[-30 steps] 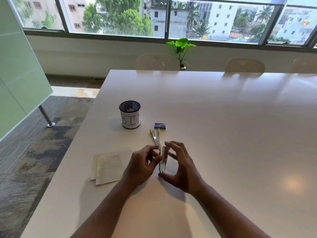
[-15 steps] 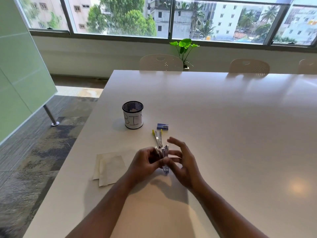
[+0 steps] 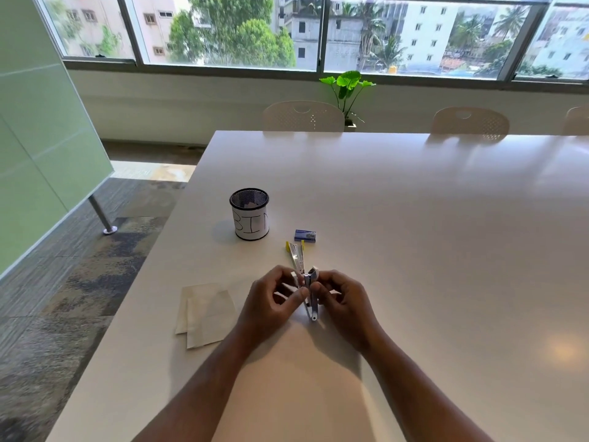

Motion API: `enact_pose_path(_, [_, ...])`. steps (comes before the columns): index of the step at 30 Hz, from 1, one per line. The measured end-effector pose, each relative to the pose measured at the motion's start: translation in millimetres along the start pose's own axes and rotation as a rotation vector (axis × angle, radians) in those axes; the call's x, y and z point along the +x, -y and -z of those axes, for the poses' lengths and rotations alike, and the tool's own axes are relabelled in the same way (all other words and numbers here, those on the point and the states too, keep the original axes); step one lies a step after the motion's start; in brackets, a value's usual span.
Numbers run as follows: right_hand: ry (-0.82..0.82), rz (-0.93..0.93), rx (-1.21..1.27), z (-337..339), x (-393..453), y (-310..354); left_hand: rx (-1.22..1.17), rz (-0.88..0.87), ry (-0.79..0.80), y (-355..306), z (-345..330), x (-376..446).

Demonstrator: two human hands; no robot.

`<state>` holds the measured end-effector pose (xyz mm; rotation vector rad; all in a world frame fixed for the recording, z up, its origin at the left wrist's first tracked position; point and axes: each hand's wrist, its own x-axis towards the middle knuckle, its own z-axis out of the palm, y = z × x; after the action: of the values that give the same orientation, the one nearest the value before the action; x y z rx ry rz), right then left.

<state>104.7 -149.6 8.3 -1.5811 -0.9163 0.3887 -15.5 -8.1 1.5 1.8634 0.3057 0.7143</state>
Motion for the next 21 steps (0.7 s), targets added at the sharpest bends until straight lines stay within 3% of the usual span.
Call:
enact_pose_path(7, [0.05,0.1,-0.117,-4,-1,-2,-0.053,-0.014,-0.129,0,1,-3])
enact_pose_path(15, [0.042,0.165,-0.179,-5,-2,-4,-0.153,0.055,-0.034,3,9,-6])
enact_pose_path(21, [0.055,0.181,-0.196,-5,-1,-5,-0.149,0.084,-0.047,4,11,-6])
